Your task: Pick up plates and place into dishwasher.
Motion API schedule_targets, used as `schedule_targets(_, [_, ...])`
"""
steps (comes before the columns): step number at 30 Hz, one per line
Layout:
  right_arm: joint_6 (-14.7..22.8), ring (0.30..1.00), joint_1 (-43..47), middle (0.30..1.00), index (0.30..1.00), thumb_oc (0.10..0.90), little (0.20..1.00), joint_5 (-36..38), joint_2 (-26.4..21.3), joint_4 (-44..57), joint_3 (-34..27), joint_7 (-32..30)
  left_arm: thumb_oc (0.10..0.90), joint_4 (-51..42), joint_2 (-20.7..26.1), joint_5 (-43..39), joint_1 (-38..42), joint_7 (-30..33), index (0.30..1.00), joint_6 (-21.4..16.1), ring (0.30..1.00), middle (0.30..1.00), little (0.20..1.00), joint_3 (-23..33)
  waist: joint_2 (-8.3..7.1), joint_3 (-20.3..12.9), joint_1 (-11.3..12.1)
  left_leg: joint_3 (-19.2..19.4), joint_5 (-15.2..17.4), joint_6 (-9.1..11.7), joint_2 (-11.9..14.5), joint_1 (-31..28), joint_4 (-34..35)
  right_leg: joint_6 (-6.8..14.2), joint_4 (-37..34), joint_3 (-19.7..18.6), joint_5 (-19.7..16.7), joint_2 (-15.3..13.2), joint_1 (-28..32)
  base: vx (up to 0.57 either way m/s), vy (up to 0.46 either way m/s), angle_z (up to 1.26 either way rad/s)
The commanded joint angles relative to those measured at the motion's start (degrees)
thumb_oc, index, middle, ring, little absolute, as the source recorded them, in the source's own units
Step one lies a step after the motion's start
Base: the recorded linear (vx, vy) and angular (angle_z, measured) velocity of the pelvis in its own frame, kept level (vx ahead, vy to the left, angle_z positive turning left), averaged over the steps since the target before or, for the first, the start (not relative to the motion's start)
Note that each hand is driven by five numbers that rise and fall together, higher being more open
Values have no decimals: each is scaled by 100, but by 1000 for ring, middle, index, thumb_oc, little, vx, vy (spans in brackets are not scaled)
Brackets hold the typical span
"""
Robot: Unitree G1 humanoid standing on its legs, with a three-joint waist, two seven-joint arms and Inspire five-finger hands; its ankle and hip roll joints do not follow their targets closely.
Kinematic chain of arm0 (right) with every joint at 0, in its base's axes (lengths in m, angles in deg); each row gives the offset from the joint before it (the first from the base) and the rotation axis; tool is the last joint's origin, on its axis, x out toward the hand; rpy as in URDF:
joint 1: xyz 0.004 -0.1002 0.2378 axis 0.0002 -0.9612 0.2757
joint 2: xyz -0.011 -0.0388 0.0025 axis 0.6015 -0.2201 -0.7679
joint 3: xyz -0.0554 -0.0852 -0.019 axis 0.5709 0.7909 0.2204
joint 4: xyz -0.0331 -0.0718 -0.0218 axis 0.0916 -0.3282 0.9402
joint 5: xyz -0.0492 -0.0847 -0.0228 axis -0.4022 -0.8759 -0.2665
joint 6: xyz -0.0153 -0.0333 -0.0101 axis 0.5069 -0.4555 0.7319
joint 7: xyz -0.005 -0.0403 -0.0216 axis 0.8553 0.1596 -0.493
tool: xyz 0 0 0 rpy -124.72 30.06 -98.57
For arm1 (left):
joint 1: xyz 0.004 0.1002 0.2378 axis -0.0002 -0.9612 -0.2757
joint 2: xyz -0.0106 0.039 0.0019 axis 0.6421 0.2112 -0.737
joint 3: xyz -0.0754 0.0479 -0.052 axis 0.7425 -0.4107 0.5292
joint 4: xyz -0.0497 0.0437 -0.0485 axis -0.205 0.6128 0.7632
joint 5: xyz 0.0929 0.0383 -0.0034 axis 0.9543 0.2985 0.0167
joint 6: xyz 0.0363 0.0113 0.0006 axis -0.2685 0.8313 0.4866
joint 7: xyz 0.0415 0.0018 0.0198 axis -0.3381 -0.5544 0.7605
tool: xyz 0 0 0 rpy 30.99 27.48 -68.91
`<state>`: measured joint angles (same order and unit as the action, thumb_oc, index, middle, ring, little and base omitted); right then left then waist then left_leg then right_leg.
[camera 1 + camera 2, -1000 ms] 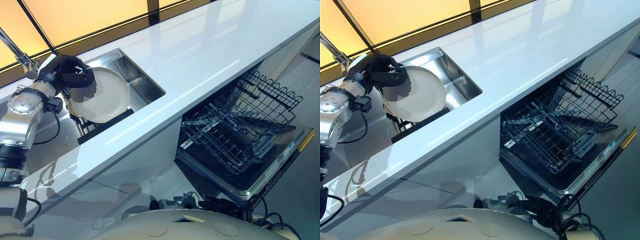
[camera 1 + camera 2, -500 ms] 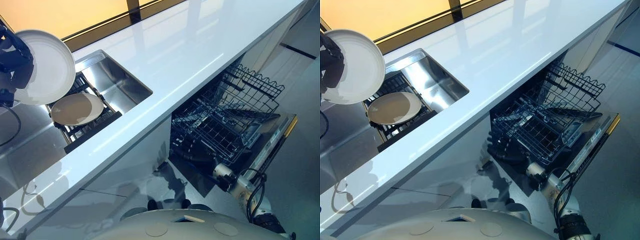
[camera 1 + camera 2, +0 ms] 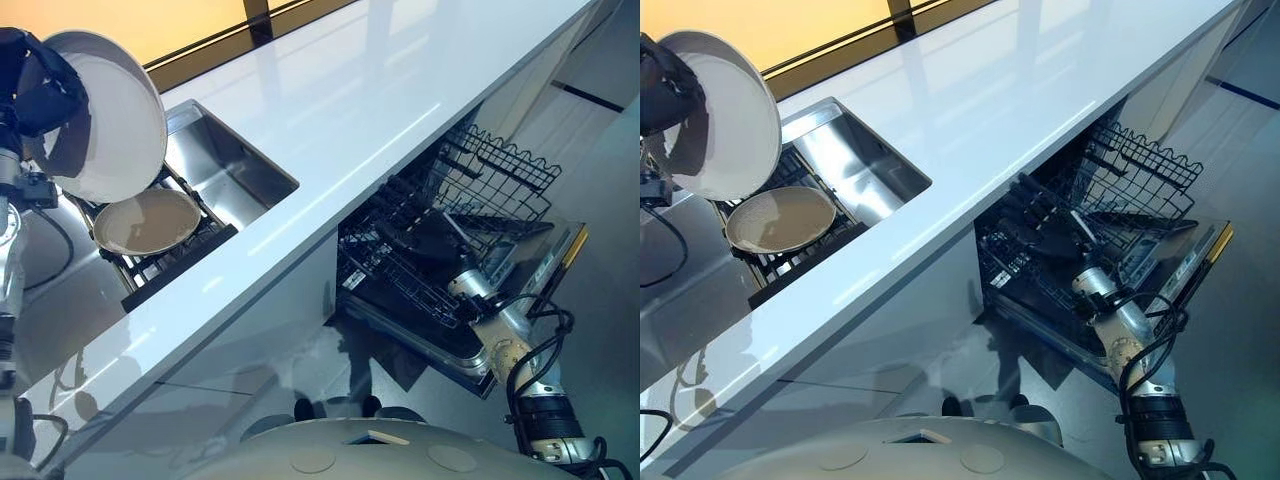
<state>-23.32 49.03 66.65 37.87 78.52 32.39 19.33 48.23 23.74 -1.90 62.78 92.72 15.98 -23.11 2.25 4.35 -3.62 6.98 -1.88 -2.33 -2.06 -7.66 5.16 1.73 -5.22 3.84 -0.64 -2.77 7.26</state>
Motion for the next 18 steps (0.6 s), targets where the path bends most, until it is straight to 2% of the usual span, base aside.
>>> schedule_targets(1, [1420,900,722,900,900,800,900,-419,-569,1132,-598,-218,100,-295,-36,-49,470,113,300,-312,300,300,200,714,314,-294,-109,27,659,-33,-78,-154,-18,178,593,255,700,213,-245,0,0,0])
schedule_targets(6, [1788,900,1171,900,900,800,900,-562,-787,1530,-690,-327,100,-681,-386,-66,562,51,300,-481,300,300,200,466,304,-295,-77,-8,678,-19,-83,-178,-27,150,618,273,733,236,-207,0,0,0])
schedule_targets(10, [1622,900,1742,900,900,800,900,-805,-844,1707,-433,-488,100,-957,-654,-4,943,153,300,-536,300,300,200,56,279,-313,-35,-31,674,-3,-75,-188,-32,126,659,299,763,244,-188,-15,-3,-1])
schedule_targets(14, [1410,900,2222,900,900,800,900,-1471,-949,1678,-141,-1197,100,-1194,-831,437,1320,520,300,-540,300,300,200,-395,217,-336,6,-71,667,16,-63,-199,-36,106,703,307,798,263,-165,-15,-23,3])
schedule_targets(16, [1442,900,2359,900,900,800,900,-1694,-994,1636,-100,-1445,100,-1283,-924,598,1421,608,300,-491,300,300,200,-514,192,-334,15,-73,619,26,-53,-175,-46,88,725,313,754,279,-189,-47,-39,4])
schedule_targets(18, [1296,900,2512,900,900,800,900,-1486,-978,1699,-5,-1238,100,-1386,-1091,701,1479,679,300,-407,300,300,200,-662,171,-351,25,-114,654,38,-52,-207,-42,88,735,307,800,295,-158,-11,-40,7])
